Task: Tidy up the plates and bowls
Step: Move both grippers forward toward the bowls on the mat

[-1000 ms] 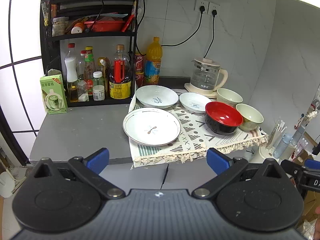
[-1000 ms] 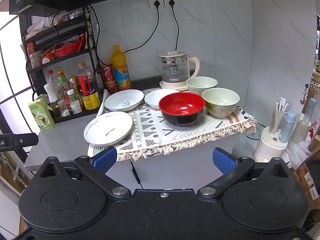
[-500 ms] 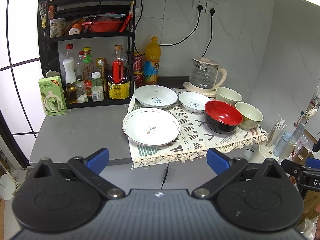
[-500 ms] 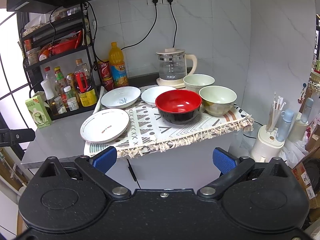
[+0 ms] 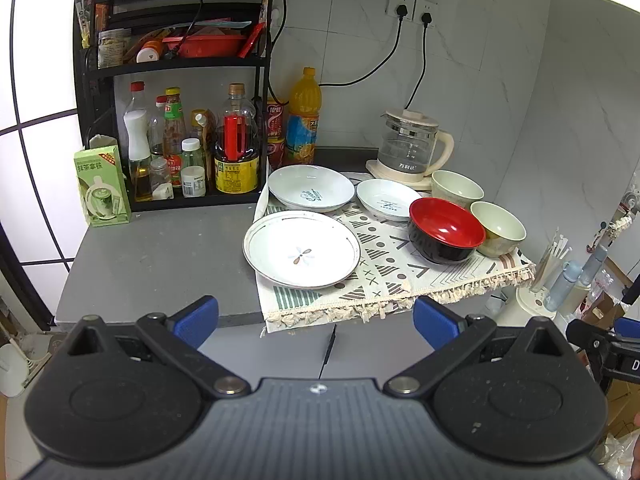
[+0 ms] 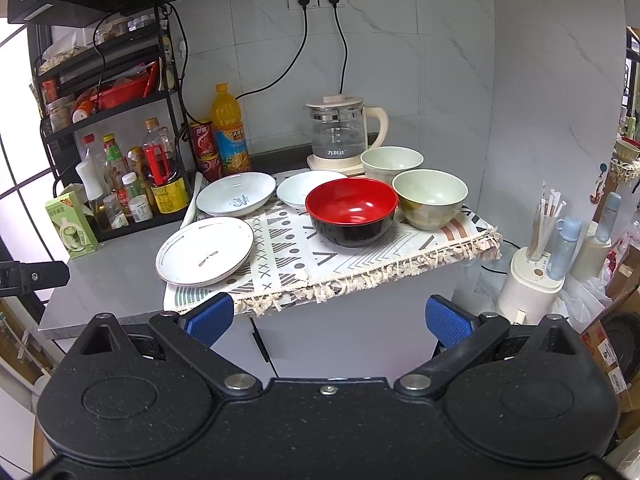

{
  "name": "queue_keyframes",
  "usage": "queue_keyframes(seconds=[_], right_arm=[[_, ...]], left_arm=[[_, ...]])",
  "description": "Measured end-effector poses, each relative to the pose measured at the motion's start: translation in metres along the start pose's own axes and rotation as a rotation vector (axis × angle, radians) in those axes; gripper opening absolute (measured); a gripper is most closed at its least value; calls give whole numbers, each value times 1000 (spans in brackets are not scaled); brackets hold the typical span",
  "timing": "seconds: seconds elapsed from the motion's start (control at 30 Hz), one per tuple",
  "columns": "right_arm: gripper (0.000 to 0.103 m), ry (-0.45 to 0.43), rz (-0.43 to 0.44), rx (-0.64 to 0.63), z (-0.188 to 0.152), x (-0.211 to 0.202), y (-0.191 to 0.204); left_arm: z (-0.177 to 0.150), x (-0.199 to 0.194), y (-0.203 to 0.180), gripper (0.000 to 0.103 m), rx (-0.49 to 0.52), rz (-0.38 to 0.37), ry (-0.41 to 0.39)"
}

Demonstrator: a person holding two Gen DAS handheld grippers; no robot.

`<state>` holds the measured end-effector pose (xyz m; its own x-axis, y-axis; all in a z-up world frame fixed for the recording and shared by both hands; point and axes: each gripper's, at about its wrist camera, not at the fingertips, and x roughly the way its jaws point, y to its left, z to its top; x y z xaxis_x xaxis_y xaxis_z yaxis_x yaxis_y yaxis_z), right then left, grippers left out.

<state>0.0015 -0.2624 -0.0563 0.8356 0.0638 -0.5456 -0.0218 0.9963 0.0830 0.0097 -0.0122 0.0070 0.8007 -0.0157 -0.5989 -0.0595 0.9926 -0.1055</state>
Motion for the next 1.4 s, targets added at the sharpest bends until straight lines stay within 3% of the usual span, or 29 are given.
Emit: queue_keyframes(seconds=[0.8, 1.4], right_arm=[[103, 15, 12, 17, -5, 6, 2], [103, 35, -11, 26, 8, 34, -6]], left_arm=[[-1, 5, 4, 102, 1, 9, 12], [14, 46, 2, 102, -2, 2, 37]])
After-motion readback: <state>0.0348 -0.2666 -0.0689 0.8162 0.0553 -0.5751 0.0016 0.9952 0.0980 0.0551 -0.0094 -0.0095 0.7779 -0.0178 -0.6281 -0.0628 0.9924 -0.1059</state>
